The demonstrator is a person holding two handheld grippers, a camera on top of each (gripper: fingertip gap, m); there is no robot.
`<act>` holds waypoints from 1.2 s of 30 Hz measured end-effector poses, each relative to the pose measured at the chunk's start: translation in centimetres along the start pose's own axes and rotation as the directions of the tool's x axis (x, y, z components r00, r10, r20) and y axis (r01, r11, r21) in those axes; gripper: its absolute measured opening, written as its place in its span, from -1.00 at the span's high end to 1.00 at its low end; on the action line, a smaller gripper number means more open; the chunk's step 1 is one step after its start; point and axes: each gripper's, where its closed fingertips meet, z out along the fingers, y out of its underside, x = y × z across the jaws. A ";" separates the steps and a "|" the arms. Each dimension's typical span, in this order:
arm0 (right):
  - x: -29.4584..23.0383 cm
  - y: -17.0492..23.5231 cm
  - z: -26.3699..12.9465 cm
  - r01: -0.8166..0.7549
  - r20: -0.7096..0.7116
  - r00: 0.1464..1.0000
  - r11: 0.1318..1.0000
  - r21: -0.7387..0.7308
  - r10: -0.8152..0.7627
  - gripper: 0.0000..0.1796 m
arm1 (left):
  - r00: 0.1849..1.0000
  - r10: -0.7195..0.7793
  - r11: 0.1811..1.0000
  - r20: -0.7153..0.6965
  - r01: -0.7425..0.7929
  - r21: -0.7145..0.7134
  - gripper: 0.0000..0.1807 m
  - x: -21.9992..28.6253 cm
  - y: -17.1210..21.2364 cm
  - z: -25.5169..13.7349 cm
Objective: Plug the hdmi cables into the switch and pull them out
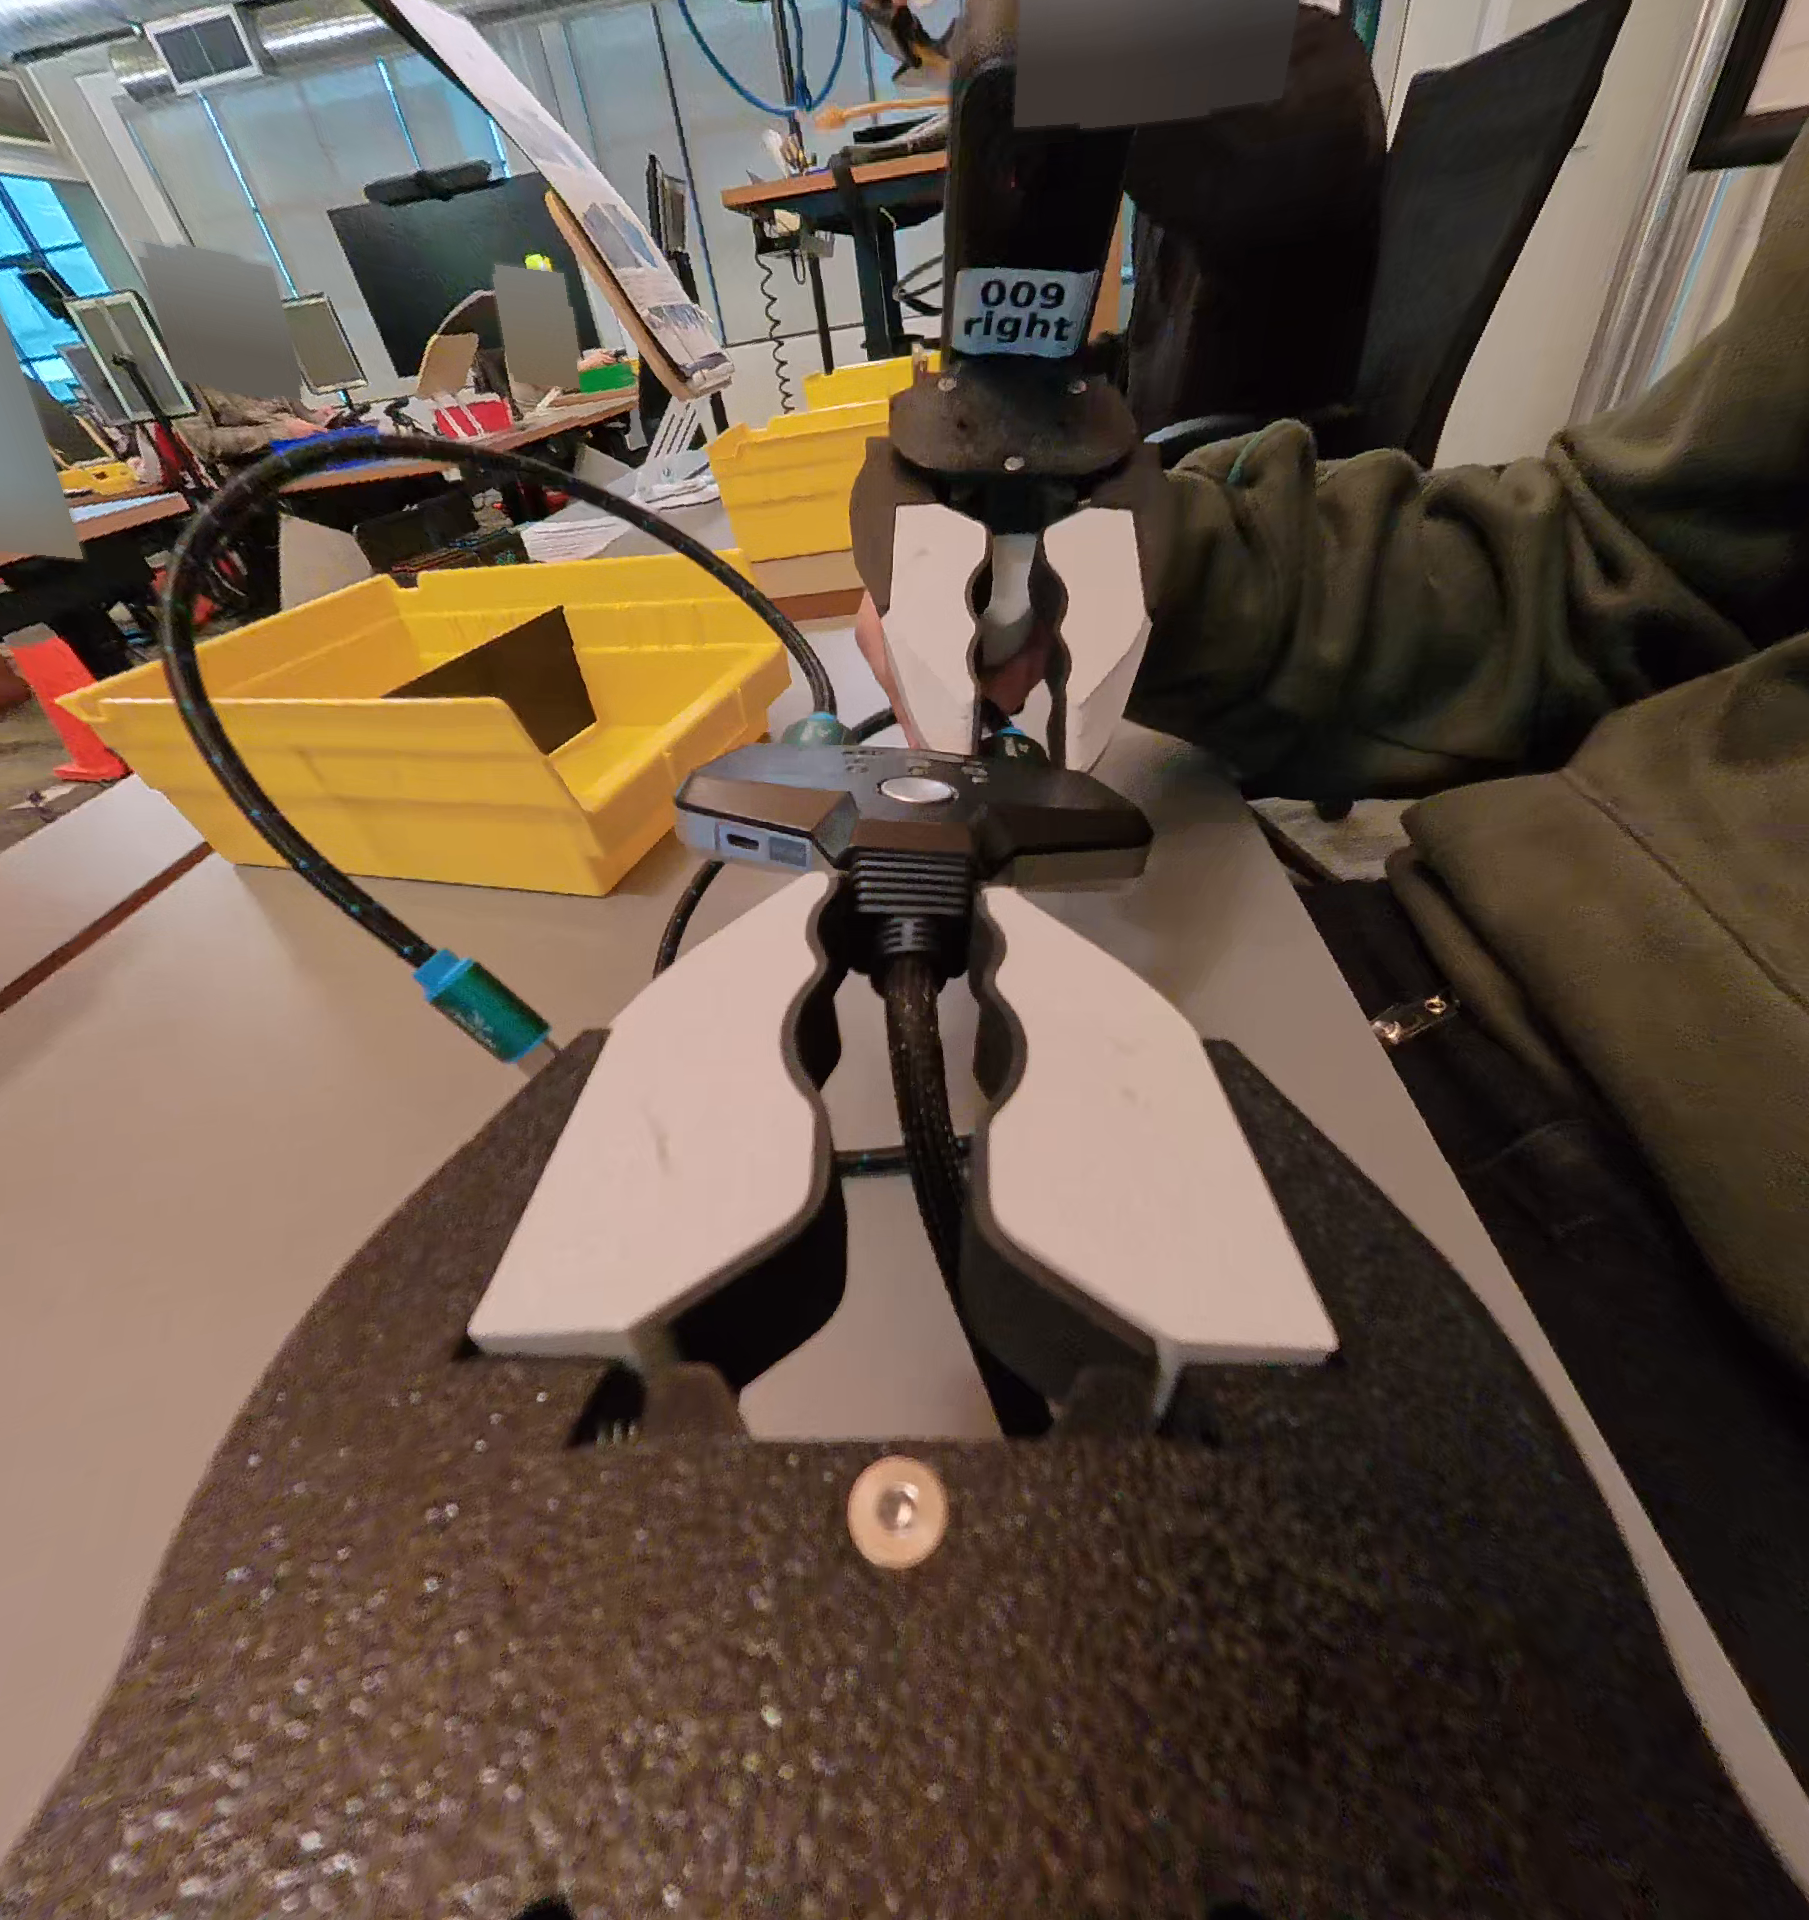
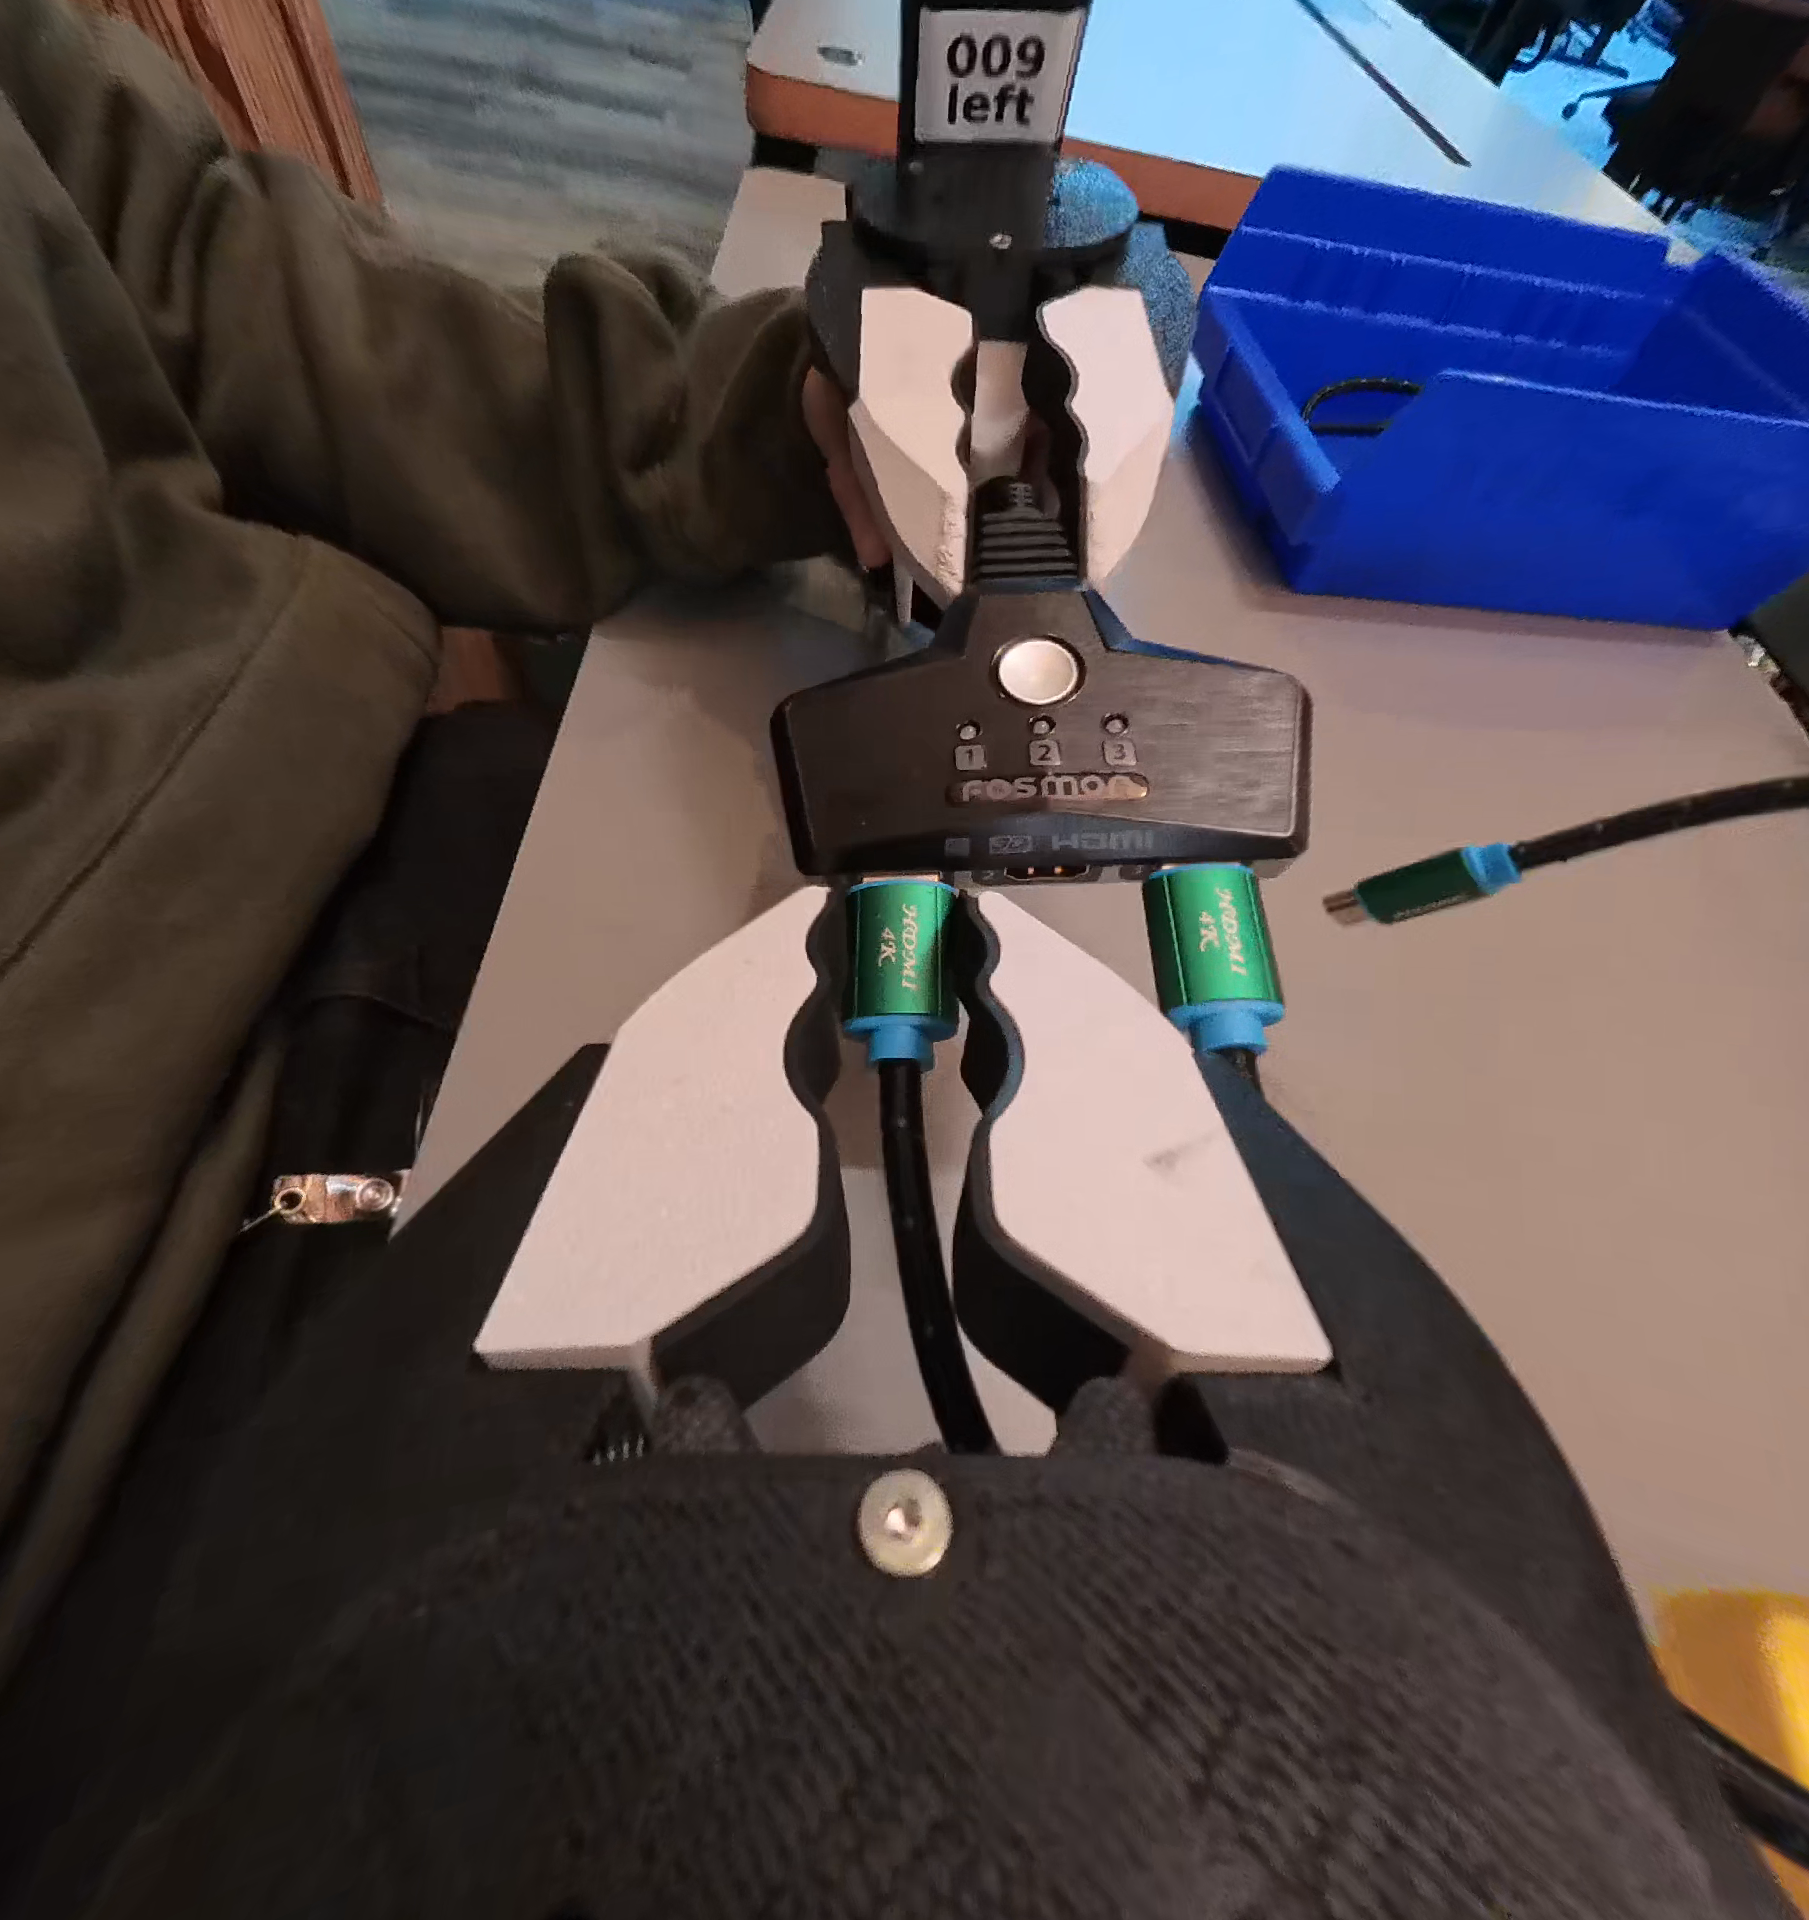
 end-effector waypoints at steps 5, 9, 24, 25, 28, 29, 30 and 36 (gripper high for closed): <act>-0.4 -0.2 -0.5 0.077 -0.019 0.997 0.994 -0.081 -0.078 0.76 | 1.000 0.029 0.999 -0.007 -0.030 -0.022 0.77 0.5 -0.4 0.0; -0.7 -0.2 -1.1 0.111 -0.005 0.994 0.983 -0.143 -0.113 0.76 | 0.999 0.048 0.998 -0.021 -0.048 -0.030 0.77 1.0 -0.6 0.4; 6.3 -6.3 -12.9 0.148 -0.453 0.881 0.989 -0.009 -0.136 0.78 | 0.983 0.003 0.991 0.185 -0.028 0.133 0.77 -2.5 -3.8 -5.6; 7.5 -6.3 -14.1 0.136 -0.498 0.859 0.991 -0.005 -0.120 0.78 | 0.980 -0.008 0.990 0.199 -0.020 0.138 0.77 -2.8 -3.8 -6.2; 10.9 -5.9 -17.9 0.093 -0.618 0.784 0.995 0.028 -0.056 0.78 | 0.974 -0.011 0.989 0.224 -0.023 0.146 0.77 -3.2 -3.9 -7.4; 12.2 -5.1 -19.0 0.055 -0.651 0.759 0.998 0.030 -0.022 0.78 | 0.973 -0.013 0.988 0.228 -0.023 0.155 0.77 -3.2 -4.1 -7.7; 13.4 -4.4 -19.9 0.011 -0.666 0.746 0.999 0.052 0.026 0.78 | 0.973 -0.012 0.986 0.230 -0.026 0.163 0.77 -3.2 -4.3 -7.9; 18.9 1.8 -20.5 -0.160 -0.684 0.700 0.978 0.130 0.206 0.78 | 0.981 0.001 0.986 0.196 -0.034 0.165 0.77 -2.5 -4.7 -7.7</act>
